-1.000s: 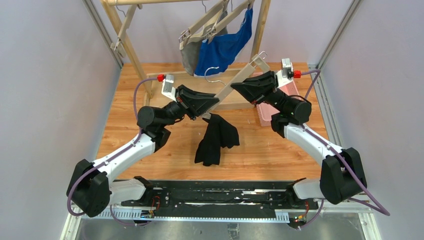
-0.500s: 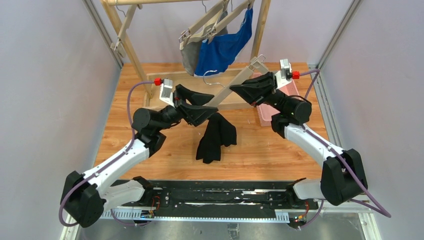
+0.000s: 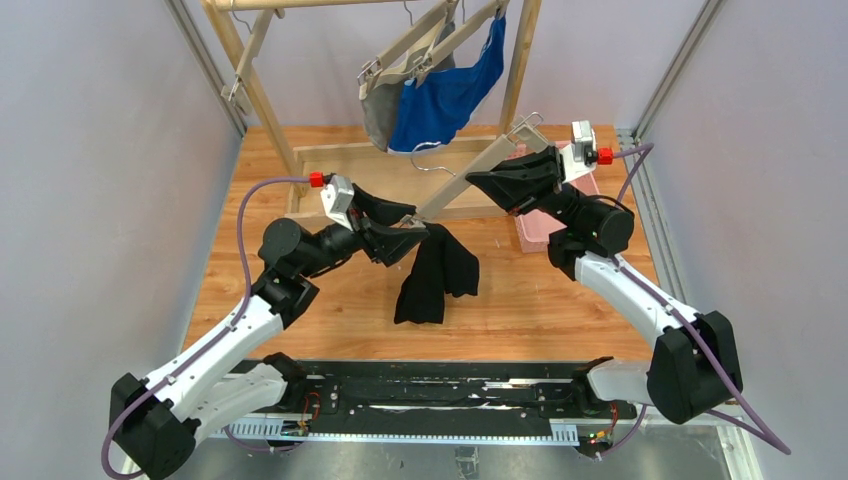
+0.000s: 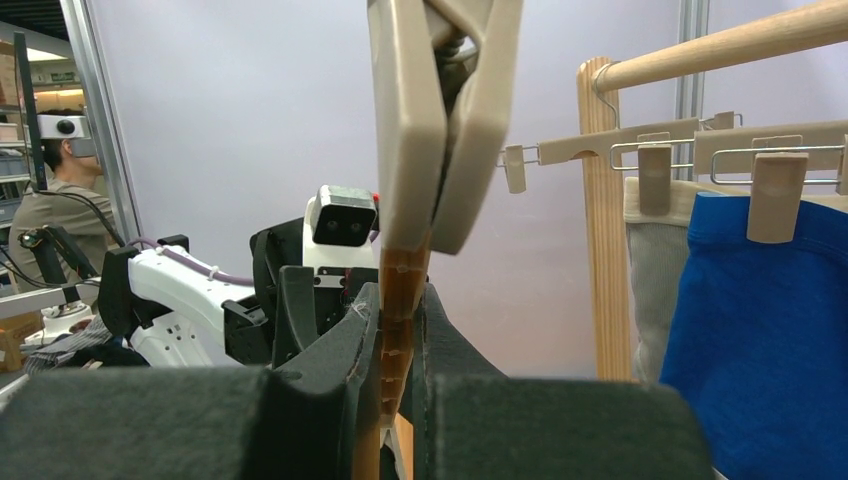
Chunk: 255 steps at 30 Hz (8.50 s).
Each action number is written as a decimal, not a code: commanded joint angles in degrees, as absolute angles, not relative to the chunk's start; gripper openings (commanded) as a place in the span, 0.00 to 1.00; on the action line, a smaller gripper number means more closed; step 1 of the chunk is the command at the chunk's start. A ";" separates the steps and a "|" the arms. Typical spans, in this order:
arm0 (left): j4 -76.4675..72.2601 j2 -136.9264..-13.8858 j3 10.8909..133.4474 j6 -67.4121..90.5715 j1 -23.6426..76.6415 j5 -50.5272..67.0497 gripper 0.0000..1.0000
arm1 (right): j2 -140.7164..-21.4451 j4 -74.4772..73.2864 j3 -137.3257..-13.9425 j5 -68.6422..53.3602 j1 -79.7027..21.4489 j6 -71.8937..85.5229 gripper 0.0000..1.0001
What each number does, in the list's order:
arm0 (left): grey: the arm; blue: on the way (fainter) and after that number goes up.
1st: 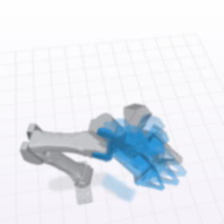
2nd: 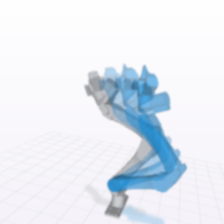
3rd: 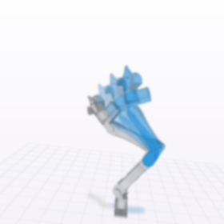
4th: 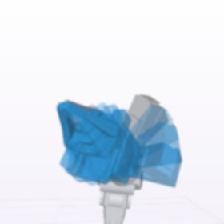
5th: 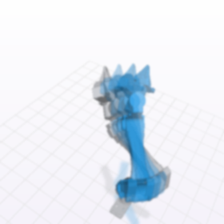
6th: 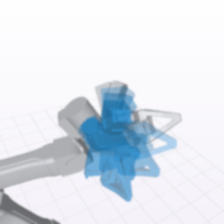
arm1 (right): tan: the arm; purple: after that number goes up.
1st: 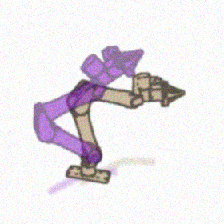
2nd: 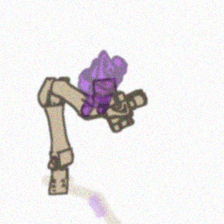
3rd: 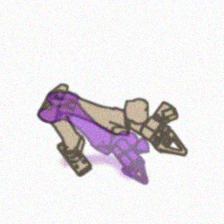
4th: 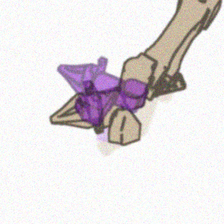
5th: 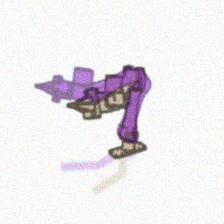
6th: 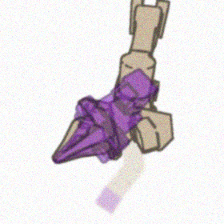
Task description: Remove the underwear clipped to the hanger
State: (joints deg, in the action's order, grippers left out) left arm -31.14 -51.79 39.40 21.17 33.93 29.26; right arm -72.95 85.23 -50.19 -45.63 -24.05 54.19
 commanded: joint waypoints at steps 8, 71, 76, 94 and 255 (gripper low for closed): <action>-30.01 -51.50 39.80 18.44 34.37 31.50 0.02 | -72.40 87.57 -49.78 -44.74 -24.70 54.36 0.01; -29.97 -57.74 50.38 19.15 34.37 39.62 0.00 | -73.24 85.34 -49.20 -44.03 -25.93 53.87 0.49; -30.06 -56.13 50.36 19.90 34.37 39.07 0.00 | -73.08 84.87 -48.64 -43.51 -25.86 53.48 0.58; -19.07 -52.62 52.47 15.49 34.37 35.63 0.00 | -72.59 76.66 -49.87 -47.23 -25.99 50.01 0.32; 14.63 -77.79 103.33 3.58 4.35 -0.04 0.00 | -97.40 2.27 -60.40 7.11 -6.94 0.97 0.70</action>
State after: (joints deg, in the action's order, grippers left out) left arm 20.32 -77.82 102.30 1.69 5.56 0.08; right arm -97.60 1.45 -60.38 8.99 -8.05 0.62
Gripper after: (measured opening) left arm 0.148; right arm 0.694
